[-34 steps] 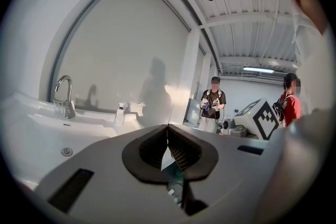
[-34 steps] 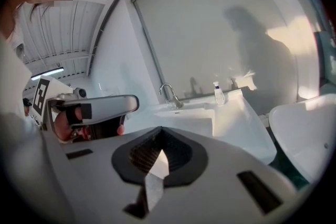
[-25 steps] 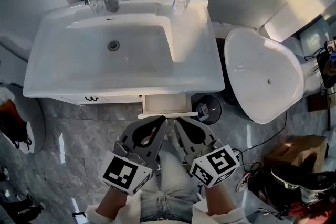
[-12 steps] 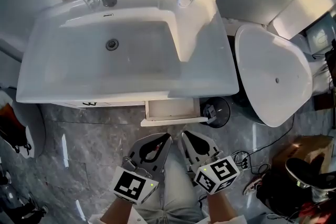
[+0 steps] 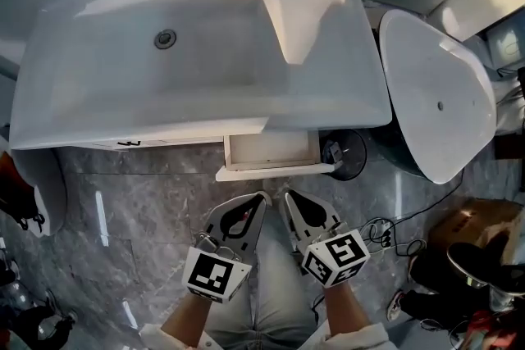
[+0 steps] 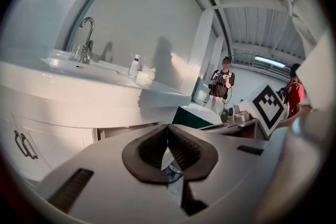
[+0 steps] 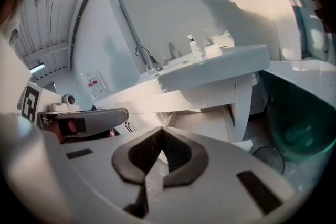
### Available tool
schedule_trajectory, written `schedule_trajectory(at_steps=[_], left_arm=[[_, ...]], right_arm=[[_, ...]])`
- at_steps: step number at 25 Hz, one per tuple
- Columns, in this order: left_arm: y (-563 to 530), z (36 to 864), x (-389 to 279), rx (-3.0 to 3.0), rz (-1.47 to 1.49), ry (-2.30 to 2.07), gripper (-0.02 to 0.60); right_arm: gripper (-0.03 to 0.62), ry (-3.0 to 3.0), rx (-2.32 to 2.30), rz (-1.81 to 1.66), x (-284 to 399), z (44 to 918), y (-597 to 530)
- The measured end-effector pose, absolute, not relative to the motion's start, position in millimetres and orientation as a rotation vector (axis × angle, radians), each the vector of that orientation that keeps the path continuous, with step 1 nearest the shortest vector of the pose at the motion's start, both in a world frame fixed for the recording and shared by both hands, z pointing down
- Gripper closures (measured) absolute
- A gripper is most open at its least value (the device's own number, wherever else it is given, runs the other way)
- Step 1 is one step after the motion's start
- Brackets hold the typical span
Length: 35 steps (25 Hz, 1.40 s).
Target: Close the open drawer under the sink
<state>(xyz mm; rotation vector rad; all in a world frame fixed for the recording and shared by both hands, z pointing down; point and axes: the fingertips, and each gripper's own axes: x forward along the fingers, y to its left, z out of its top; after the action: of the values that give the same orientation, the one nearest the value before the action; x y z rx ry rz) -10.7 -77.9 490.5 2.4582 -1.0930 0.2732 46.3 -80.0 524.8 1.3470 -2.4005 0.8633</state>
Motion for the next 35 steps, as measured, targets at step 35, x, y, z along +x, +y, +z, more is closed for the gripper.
schedule_trajectory(at_steps=[35], left_arm=[[-82.1, 633.9, -3.1, 2.391, 0.514, -1.100, 0.566]], right_arm=[[0.585, -2.241, 1.368, 0.783, 64.2, 656.3, -89.8]])
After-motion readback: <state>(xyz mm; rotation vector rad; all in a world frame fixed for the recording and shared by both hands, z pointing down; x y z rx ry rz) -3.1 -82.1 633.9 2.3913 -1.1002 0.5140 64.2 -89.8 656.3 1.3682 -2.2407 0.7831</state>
